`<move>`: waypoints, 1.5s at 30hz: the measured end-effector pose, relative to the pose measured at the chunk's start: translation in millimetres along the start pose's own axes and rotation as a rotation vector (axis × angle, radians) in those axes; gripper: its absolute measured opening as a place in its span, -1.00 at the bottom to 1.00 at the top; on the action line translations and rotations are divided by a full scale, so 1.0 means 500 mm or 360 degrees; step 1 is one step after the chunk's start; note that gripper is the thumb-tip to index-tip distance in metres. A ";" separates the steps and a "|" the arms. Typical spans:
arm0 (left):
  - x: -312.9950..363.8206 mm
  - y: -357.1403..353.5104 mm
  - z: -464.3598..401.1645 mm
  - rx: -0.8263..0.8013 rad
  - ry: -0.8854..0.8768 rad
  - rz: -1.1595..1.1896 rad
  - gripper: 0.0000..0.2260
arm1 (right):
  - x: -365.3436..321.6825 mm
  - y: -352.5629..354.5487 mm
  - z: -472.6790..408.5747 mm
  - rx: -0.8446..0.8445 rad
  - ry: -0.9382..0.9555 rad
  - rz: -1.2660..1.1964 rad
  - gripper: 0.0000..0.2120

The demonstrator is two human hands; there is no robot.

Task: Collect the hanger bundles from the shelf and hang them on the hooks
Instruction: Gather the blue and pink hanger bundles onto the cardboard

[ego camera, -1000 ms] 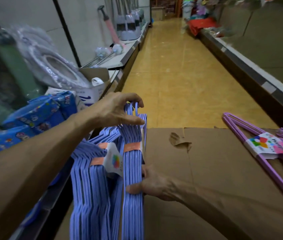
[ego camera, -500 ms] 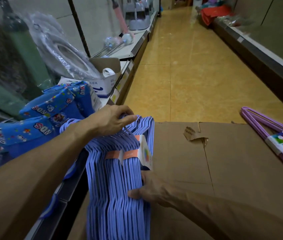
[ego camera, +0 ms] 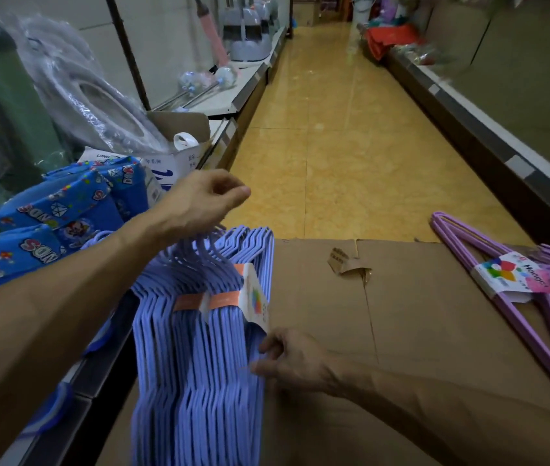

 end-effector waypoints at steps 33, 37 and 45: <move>0.803 -0.464 -0.010 -0.0365 -0.0552 0.1201 -0.85 | 0.272 0.599 0.703 0.1073 -0.0099 -0.0254 -0.91; 0.816 -0.561 -0.009 -0.0467 -0.0376 0.1171 -0.86 | 0.329 0.648 0.792 0.1239 -0.0241 -0.0396 -0.89; 0.928 -0.809 0.066 -0.0814 -0.0557 0.0530 -0.64 | 0.500 0.735 0.916 0.1667 -0.0464 -0.1199 -0.57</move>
Point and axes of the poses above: each hand's wrist, its own z-axis away from the middle knuckle, its own y-axis out of the back of the hand, x = y × z, the point moved 7 cm from there along -z, towards the middle knuckle, and after that the axes turned 3 degrees about -z, right-handed, at the moved point
